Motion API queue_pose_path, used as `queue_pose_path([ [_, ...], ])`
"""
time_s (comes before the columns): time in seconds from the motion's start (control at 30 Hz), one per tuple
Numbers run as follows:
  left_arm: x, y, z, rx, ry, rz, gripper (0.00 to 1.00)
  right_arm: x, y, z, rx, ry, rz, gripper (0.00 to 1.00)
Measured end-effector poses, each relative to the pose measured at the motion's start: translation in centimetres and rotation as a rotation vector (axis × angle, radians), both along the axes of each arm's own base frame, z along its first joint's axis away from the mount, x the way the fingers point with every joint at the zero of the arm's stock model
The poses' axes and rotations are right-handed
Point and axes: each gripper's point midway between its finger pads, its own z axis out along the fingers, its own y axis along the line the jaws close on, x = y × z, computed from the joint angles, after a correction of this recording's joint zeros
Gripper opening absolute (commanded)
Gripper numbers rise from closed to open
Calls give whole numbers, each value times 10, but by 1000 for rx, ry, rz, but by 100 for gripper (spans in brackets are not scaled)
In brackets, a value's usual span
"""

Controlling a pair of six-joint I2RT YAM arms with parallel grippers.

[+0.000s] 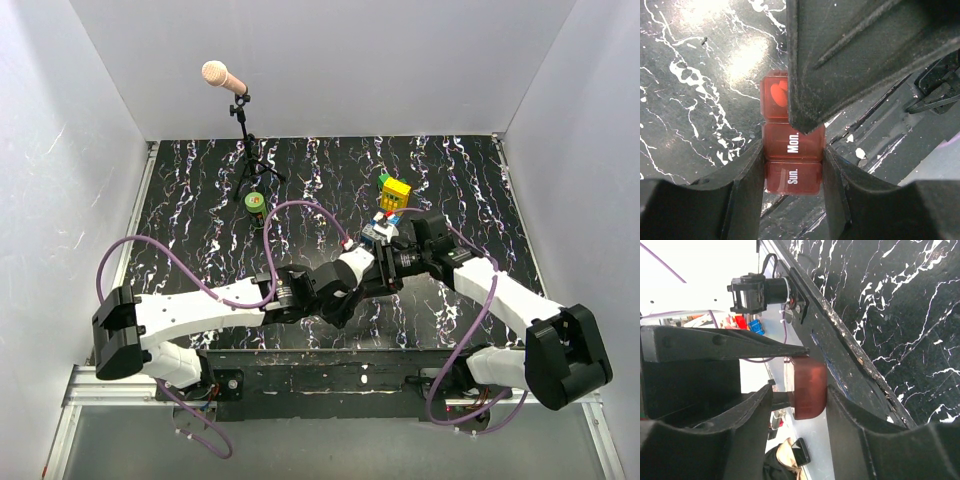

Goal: Sort the pills into containers

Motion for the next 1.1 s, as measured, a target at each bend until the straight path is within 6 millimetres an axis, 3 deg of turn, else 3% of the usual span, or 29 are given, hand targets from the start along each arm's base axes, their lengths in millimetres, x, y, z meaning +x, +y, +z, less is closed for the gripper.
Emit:
queue_pose_path([
  [0.1, -1, 2, 0, 7, -2, 1, 0, -1, 4, 1, 5, -3, 7, 35],
  [0.23, -2, 6, 2, 11, -1, 10, 0, -1, 6, -3, 14, 11, 2, 3],
  [0.27, -2, 6, 2, 14, 0, 10, 3, -1, 6, -4, 18, 14, 4, 1],
  [0.3, -2, 7, 1, 17, 1, 11, 24, -2, 6, -5, 20, 17, 4, 1],
  [0.37, -3, 9, 1, 22, 4, 15, 78, -2, 7, -7, 22, 20, 1, 1],
  [0.4, -2, 9, 1, 22, 3, 21, 98, -2, 7, -7, 23, 24, 1, 1],
  [0.53, 2, 8, 6, -10, 0, 76, 98, 0, 9, -3, 22, 0, -17, 1],
  [0.7, 18, 16, 43, -160, 15, 206, 98, 10, 6, 9, 9, -76, -104, 1],
  [0.9, 78, 47, 104, -523, 111, 413, 98, 27, -5, 34, 48, -158, -254, 1],
  [0.97, 90, 53, 109, -619, 160, 439, 98, 32, -11, 43, 70, -174, -310, 1],
  [1.1, 96, 45, 96, -762, 318, 409, 98, 46, -27, 61, 128, -187, -430, 1],
])
